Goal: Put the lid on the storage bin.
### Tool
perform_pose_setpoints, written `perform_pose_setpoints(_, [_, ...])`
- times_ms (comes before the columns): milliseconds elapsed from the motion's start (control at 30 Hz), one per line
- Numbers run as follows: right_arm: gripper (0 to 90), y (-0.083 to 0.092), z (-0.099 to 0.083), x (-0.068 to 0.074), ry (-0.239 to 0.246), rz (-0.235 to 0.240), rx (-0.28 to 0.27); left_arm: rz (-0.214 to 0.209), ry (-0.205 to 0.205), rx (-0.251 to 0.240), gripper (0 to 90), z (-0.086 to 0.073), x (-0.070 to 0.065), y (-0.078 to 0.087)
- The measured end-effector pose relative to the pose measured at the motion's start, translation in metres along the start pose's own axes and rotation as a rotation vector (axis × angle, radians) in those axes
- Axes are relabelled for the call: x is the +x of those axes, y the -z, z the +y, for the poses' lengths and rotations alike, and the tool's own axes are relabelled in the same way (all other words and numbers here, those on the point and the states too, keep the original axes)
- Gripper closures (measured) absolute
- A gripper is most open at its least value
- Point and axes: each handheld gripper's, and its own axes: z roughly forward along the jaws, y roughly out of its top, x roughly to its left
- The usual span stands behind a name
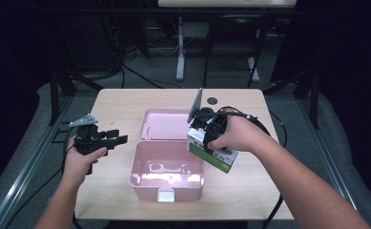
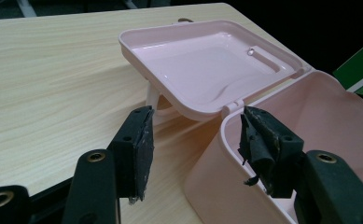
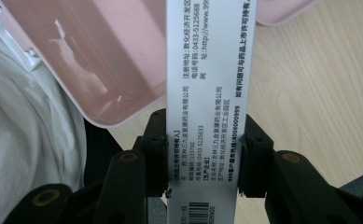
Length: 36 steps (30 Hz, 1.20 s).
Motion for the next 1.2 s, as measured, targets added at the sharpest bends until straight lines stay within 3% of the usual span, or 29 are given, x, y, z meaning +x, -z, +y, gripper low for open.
perform_pose_setpoints(1200, [61.6,-0.002,0.048,0.048,0.185,0.018,-0.016,-0.008,-0.009,0.012,44.8,-0.001,-0.002,-0.003])
